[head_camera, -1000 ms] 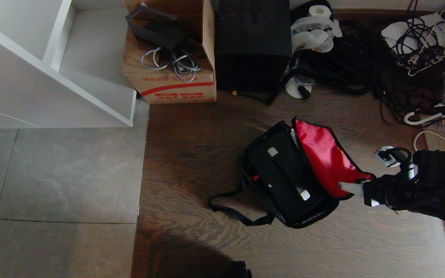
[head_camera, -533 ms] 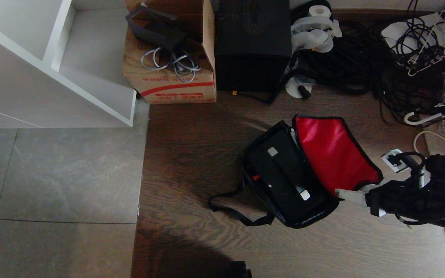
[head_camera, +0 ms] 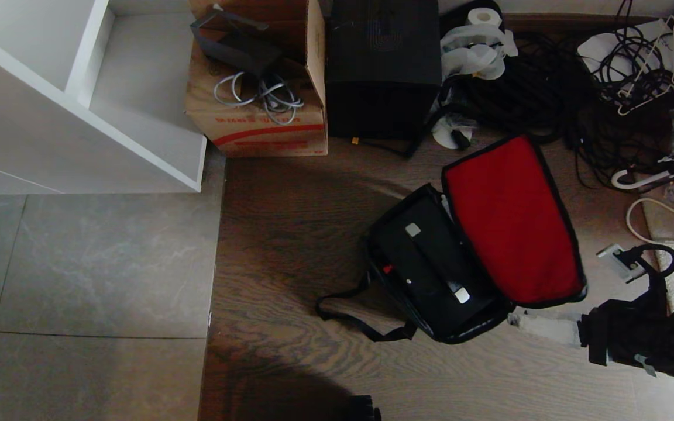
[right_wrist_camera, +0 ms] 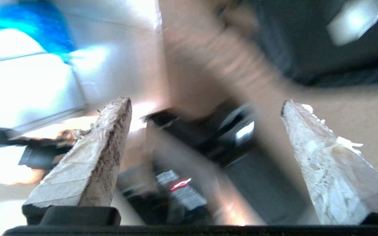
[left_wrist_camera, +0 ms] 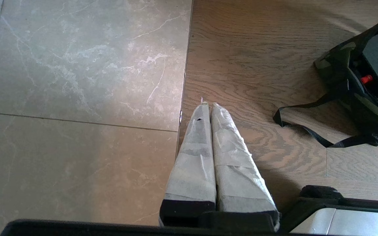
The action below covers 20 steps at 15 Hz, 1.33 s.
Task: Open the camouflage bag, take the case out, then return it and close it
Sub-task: Close the top of the storage box
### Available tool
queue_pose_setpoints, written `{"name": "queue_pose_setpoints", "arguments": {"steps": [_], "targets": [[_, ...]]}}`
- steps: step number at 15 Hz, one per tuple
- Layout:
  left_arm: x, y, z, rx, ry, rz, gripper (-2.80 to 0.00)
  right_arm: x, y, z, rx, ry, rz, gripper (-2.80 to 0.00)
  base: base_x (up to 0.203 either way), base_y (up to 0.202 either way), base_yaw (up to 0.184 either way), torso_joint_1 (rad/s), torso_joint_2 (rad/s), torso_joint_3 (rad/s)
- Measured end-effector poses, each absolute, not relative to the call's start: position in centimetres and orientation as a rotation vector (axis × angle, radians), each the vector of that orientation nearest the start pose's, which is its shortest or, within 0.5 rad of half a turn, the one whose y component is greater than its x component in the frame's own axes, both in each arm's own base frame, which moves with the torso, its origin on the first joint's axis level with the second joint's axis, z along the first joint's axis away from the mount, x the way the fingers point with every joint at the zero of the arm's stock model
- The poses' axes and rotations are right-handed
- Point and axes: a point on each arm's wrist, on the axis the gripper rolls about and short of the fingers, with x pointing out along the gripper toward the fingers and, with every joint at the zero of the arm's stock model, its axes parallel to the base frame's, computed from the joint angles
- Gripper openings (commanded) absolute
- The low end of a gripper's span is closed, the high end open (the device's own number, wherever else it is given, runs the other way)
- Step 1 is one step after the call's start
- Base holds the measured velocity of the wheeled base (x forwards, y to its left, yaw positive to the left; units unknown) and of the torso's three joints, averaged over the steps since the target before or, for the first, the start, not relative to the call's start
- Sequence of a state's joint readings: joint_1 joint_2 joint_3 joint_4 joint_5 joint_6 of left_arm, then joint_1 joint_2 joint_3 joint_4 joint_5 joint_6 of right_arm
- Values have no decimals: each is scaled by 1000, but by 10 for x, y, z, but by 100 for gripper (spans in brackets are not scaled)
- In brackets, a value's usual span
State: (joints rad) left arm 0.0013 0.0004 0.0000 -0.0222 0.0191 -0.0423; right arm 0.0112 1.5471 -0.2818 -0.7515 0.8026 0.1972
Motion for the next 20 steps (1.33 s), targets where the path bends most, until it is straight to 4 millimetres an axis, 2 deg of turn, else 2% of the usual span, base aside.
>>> {"name": "queue_pose_setpoints", "arguments": {"steps": [5, 7, 9, 13, 17, 20], "targets": [[-23, 0, 78, -42, -23, 20, -280, 181, 22, 106, 451, 677, 760, 0, 0, 0, 0, 0, 0, 0], [-23, 0, 78, -42, -23, 20, -280, 186, 20, 113, 433, 636, 750, 0, 0, 0, 0, 0, 0, 0], [-23, 0, 78, -42, -22, 20, -280, 205, 9, 125, 434, 580, 668, 0, 0, 0, 0, 0, 0, 0], [-23, 0, 78, -42, -23, 20, -280, 263, -22, 141, 468, 505, 372, 0, 0, 0, 0, 0, 0, 0], [-23, 0, 78, -42, -22, 20, -280, 315, -56, 138, 566, 451, -42, 0, 0, 0, 0, 0, 0, 0], [-23, 0, 78, -43, -23, 20, -280, 328, -69, 119, 663, 512, -175, 0, 0, 0, 0, 0, 0, 0]]}}
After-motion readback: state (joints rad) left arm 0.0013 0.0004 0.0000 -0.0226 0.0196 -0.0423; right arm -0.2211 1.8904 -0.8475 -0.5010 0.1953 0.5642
